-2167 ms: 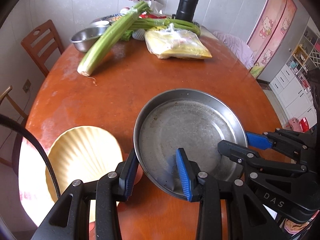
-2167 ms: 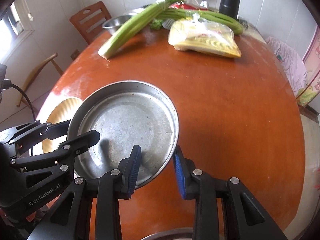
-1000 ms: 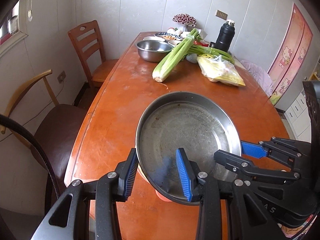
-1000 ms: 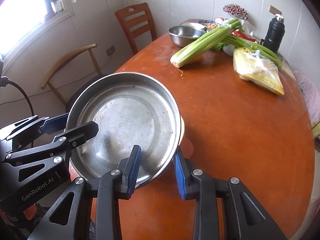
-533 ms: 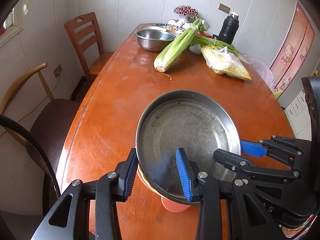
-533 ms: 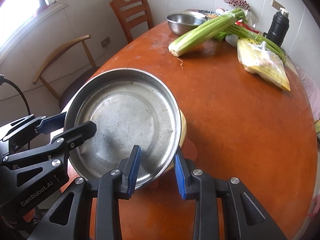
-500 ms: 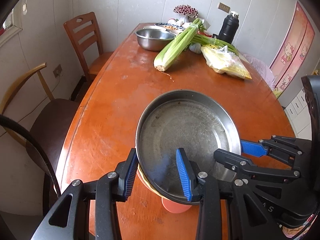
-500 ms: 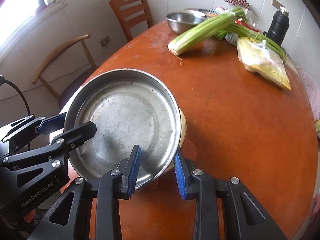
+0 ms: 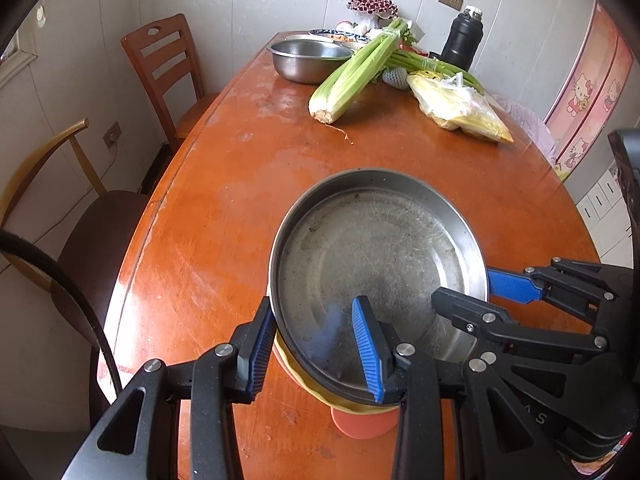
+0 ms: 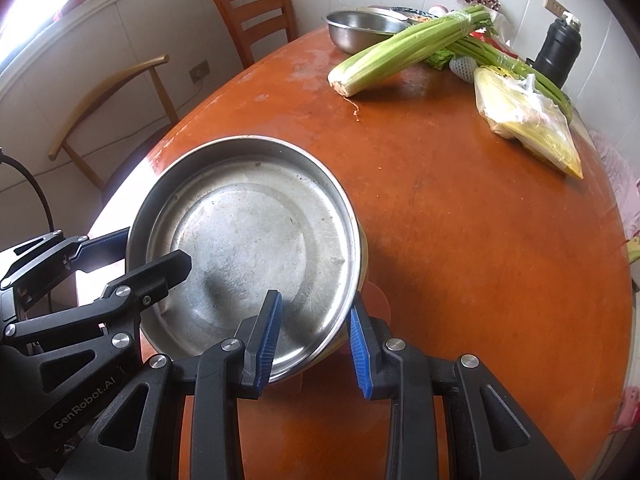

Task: Organize plates and bowls
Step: 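Lower the steel pan onto the yellow scalloped plate and open both grippers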

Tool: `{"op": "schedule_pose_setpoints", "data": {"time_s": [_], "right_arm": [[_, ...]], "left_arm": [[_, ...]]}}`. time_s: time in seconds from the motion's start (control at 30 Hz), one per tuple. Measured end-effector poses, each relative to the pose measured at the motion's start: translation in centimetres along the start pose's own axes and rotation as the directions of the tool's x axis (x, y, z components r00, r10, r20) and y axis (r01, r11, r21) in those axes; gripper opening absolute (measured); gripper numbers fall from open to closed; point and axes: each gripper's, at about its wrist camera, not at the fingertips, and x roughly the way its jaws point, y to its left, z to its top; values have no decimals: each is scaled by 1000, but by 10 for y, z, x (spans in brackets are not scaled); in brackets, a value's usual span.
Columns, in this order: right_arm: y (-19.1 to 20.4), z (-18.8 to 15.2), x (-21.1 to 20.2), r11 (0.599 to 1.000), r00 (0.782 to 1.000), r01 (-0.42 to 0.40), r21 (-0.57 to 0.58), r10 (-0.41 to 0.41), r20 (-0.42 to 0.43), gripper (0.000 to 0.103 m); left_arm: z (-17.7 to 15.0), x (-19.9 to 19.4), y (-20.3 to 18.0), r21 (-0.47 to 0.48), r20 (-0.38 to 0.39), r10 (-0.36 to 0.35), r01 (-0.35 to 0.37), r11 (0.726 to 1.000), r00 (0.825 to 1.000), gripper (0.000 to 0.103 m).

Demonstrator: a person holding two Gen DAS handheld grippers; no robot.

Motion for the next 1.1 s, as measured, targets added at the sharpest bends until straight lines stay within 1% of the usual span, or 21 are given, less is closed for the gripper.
{"op": "schedule_pose_setpoints", "data": {"time_s": [0.17,0.37,0.57,0.67,0.73,0.8,0.93,1.03,1.1], "right_arm": [[3,2,2,999,999,35,-28,-35,10,34],[12,1,6,992,995,99,-82,-97,23,34],[12,2,6,992,995,96,-82,-94,32,33],[8,2,2,992,994,104,-65,-102,43,34],[4,3,-2,994,995,95,-45,-93,48,34],[-1,2,-5,997,996,77,-19,-76,46,34],[-11,0,-6,997,997,67,25,-68,39,35],[-20,-2,-3,997,999,30,72,-31,19,37],[-26,-3,0,995,1000,24,96,-24,1,38]], "left_arm": [[-1,3,0,0,-6,4,-4,1000,1000,38],[-2,2,2,1,-1,13,-13,1000,1000,38],[-4,-1,7,-10,4,13,-13,1000,1000,39],[-6,-8,13,-34,19,4,-3,999,1000,39],[-7,-13,20,-59,28,1,0,998,1000,39],[-8,-16,27,-84,32,-14,17,996,999,40],[-9,-15,43,-151,29,-66,69,986,997,48],[-9,-5,50,-192,5,-109,108,975,994,48],[-9,1,52,-212,-2,-132,128,969,991,48]]}}
